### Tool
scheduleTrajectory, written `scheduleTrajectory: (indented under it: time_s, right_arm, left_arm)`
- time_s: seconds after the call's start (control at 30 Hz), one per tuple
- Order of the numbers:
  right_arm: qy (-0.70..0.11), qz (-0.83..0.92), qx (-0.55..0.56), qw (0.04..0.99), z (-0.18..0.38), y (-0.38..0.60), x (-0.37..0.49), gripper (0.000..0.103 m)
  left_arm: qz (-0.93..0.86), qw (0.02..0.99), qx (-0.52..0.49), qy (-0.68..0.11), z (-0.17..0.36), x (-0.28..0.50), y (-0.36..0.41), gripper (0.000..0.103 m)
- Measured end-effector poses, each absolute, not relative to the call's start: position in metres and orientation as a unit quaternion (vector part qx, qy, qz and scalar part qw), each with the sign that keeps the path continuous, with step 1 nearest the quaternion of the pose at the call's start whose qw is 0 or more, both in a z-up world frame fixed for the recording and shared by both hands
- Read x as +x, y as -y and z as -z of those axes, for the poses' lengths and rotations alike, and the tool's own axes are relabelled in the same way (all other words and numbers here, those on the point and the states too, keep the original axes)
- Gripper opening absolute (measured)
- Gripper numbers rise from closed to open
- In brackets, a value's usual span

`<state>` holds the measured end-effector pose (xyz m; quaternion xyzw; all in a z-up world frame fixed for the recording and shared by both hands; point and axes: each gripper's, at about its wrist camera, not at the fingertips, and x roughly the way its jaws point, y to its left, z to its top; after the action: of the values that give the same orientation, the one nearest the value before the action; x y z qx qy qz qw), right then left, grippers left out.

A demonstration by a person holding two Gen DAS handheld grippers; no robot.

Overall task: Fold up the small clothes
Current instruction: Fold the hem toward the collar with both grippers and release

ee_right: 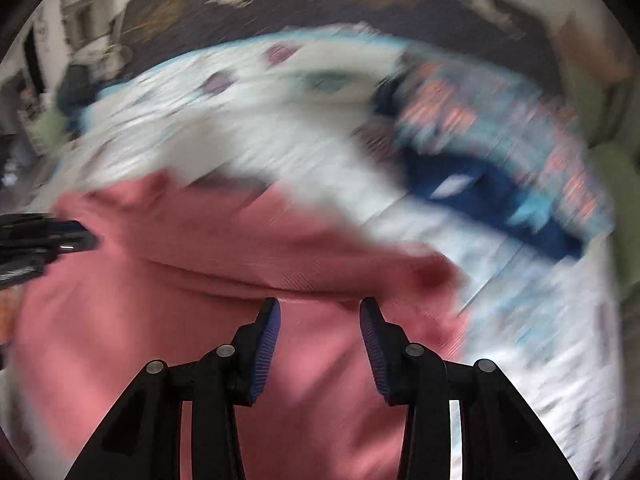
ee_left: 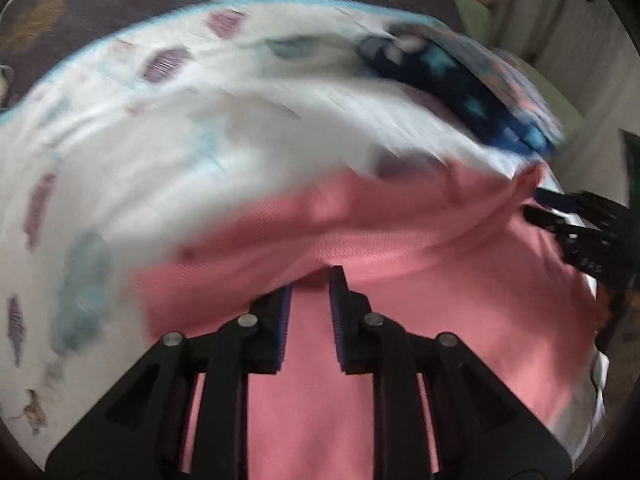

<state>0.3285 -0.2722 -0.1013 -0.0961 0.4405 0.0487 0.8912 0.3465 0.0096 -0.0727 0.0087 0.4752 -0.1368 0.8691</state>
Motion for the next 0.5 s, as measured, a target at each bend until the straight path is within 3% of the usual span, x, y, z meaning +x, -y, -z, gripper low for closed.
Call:
scheduleTrajectory:
  time_s: [0.1, 0.17, 0.2, 0.5]
  right_arm:
    - [-0.43, -0.008, -0.066, 0.9, 0.095, 0.289, 0.344, 0.043]
    - [-0.44, -0.042, -0.009, 0.897, 0.095, 0.303, 0.336, 0.043]
    - [-0.44, -0.052, 0.005, 0.897, 0.094, 0.309, 0.329, 0.043]
    - [-0.434, -0.07, 0.065, 0.896, 0.088, 0.353, 0.237, 0.044]
  left_arm:
    - [0.103, 0.891, -0.045, -0.439, 0.056, 0.344, -0.03, 0.023]
    - [0.118, 0.902, -0.06, -0.41, 0.048, 0.326, -0.04, 0.042]
    - [0.116, 0.905, -0.057, -0.404, 0.047, 0.319, -0.043, 0.046]
    - [0.094, 0.885, -0.066, -0.452, 0.076, 0.224, -0.089, 0.052]
